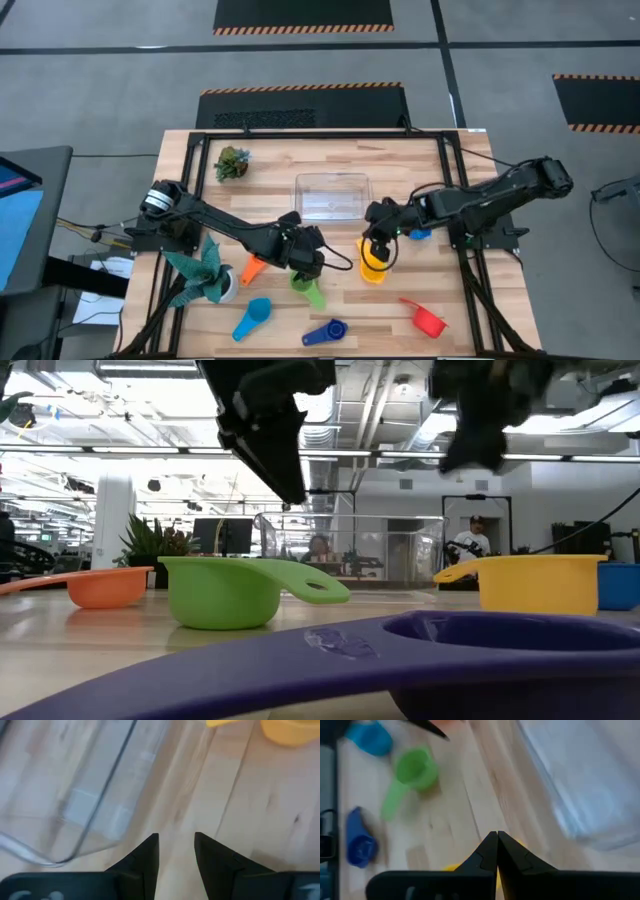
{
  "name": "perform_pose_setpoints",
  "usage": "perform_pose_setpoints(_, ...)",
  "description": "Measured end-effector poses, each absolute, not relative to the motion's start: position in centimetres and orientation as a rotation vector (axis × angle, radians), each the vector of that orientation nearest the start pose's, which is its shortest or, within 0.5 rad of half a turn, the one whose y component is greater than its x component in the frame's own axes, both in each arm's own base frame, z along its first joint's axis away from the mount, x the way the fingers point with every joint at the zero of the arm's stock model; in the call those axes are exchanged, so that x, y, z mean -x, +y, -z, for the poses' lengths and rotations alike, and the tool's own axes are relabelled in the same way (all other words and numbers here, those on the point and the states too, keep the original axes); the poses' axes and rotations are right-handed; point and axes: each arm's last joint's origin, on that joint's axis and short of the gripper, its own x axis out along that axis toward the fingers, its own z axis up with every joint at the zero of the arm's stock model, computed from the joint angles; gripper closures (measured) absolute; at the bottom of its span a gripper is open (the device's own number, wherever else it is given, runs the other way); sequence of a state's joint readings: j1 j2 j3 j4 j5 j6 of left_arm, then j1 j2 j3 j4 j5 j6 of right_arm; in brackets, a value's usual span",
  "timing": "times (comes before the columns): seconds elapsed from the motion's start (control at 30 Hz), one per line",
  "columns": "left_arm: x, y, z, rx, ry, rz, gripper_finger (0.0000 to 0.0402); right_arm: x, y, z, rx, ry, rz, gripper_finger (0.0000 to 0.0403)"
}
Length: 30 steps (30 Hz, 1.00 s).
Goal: Nest measuring cups in basket
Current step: Adjust the measuring cups on the table
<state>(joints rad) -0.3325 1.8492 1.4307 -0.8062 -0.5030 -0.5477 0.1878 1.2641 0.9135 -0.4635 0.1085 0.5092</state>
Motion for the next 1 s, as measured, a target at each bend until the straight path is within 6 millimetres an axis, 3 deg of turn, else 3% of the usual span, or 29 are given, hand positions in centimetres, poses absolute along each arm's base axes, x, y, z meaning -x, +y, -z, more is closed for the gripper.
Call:
perform_pose_setpoints(0.2,-33.7,-8.6,-27.3,-0.044,0.959,-0.400,0.0288,-22.9,4.2,-33.2,-0.191,0.557,0.046,0.0373)
perform_pose_setpoints(0.4,-31.3,-5.4,-32.3,0.037,0.824,-0.414,0.0288,-18.9,3.6,-37.4,-0.194,0.341,-0.007,0.0372)
perform_pose_setpoints(0.67,-28.4,-3.7,-35.8,0.103,0.725,-0.442,0.0288,-15.6,2.9,-39.1,-0.216,0.236,-0.023,0.0372)
perform_pose_setpoints(1.0,-27.8,-3.6,-36.4,0.115,0.709,-0.431,0.0288,-15.5,2.9,-39.2,-0.217,0.231,-0.023,0.0372)
